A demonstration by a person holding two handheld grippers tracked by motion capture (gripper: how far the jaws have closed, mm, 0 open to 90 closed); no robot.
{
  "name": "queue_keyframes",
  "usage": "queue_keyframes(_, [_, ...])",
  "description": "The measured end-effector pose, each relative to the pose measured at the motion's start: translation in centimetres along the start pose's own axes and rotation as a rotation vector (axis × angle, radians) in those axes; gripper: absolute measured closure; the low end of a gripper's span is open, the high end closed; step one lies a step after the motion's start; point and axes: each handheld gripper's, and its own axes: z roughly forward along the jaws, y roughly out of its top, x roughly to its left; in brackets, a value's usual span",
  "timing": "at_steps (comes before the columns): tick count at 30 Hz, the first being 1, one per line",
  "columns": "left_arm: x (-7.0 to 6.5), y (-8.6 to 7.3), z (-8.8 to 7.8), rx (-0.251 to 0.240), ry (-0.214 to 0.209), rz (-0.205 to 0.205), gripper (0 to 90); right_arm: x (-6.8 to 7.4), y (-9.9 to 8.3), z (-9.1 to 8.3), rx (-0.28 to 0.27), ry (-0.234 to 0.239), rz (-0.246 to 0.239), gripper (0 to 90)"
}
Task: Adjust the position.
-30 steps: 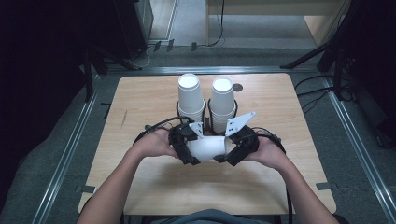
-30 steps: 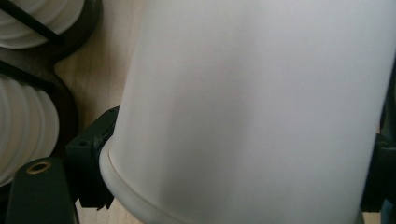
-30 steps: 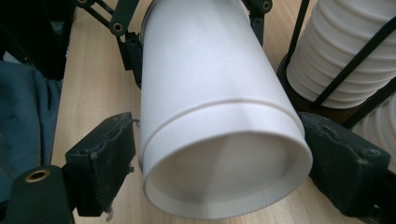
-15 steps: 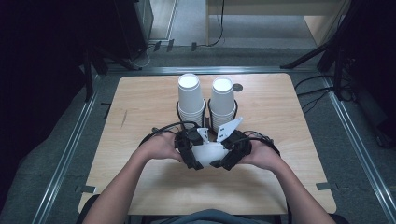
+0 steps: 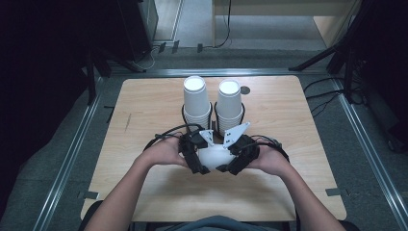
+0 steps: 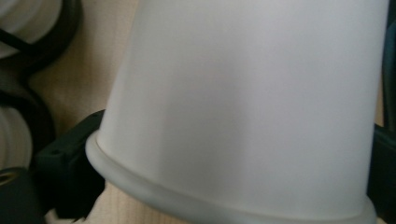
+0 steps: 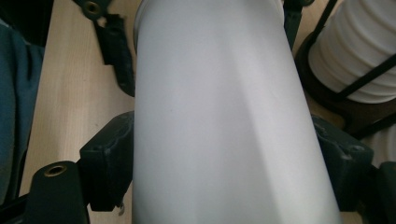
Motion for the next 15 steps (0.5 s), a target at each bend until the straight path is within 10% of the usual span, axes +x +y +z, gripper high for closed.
queue_keyframes(15, [-0.3, -1.0, -1.7, -0.229, -0.006, -0.06, 0.0, -0.4, -0.3, -2.3, -0.131, 0.014, 0.039, 19.7])
